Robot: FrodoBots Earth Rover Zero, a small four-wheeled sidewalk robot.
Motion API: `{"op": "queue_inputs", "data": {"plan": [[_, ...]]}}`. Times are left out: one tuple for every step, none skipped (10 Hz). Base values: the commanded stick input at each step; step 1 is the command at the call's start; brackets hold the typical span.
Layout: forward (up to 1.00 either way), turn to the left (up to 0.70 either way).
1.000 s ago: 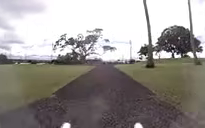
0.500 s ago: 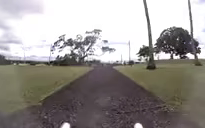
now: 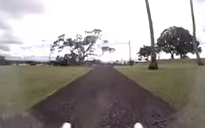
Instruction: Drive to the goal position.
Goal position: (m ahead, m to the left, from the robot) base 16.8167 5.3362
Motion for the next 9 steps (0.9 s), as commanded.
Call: {"op": "queue_inputs", "data": {"plan": [[0.70, 0.00], [0.70, 0.00], [0.70, 0.00], [0.70, 0.00], [0.70, 0.00], [0.70, 0.00], [0.70, 0.00], [0.70, 0.00], [0.70, 0.00]]}}
